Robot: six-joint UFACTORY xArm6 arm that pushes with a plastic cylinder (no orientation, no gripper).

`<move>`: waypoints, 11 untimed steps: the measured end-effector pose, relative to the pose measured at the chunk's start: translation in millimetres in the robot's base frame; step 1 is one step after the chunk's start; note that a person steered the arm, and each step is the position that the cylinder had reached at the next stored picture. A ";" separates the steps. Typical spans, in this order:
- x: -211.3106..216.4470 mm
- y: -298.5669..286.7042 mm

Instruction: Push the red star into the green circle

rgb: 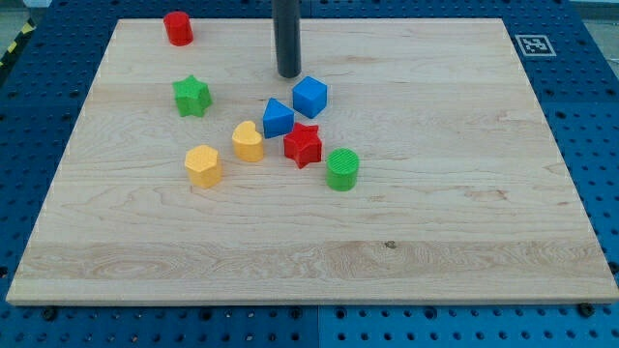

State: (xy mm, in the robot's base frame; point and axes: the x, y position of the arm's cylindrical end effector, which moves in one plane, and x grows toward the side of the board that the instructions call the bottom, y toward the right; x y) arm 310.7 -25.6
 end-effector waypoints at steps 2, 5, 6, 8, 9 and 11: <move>31.3 0.0; 111.5 5.3; 131.1 0.2; 167.1 -12.1; 178.8 -26.9; 210.5 -18.5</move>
